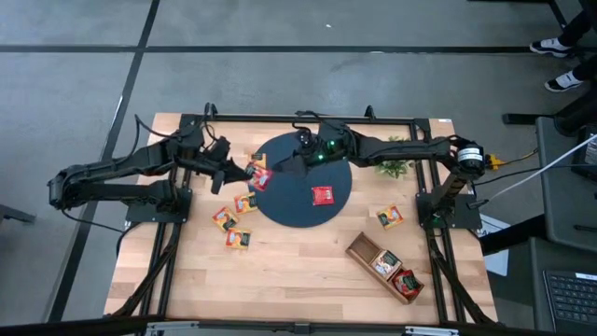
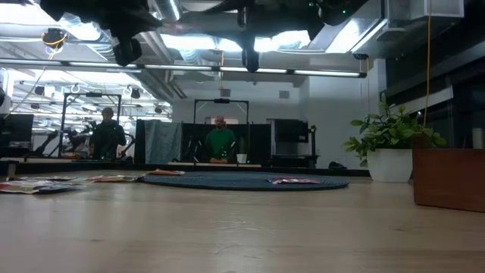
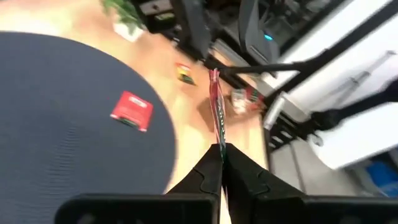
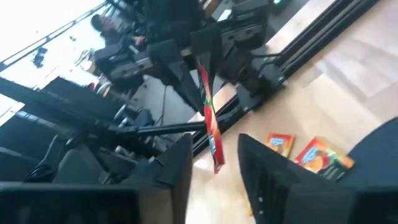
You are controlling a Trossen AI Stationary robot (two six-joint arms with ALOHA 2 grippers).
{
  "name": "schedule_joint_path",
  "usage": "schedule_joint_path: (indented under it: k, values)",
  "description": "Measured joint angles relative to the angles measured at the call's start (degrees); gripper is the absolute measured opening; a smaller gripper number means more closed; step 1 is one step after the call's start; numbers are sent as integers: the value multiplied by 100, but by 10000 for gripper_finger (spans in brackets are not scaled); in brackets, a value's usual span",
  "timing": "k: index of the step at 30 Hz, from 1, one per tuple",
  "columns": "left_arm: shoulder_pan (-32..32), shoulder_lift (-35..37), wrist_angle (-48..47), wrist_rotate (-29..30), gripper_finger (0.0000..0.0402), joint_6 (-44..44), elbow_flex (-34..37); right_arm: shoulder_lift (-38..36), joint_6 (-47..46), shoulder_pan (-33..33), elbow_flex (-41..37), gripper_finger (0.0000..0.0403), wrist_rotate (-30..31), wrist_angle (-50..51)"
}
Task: Pick & Place Tea
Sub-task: Put the red tea bag into the right section of the wooden organizer
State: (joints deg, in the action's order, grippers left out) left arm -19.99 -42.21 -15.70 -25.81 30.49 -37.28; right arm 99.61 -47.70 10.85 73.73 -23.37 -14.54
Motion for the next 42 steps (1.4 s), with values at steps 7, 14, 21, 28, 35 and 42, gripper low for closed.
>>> schedule_joint_path:
  k: [7,14,21,28,35,42]
  values:
    - [2,-497,226,-636,3,160,-25,0,187,-48,0,160,-39,36]
    - [1,-1217,-106,-1295,3,-364,-696,0,322,-57,0,147,-231,78]
    - [0,-1974,-1382,-1386,3,-1172,-1682,0,463,-64,0,145,-335,70]
    - [-4,-2564,-1622,-1577,3,-1469,-2257,0,479,-66,0,145,-509,64]
    - [-21,-2840,-1777,-1612,3,-1628,-2492,0,530,-66,0,134,-531,61]
    - [-150,-2856,-1850,-1616,3,-1679,-2496,0,634,-66,0,43,-586,57]
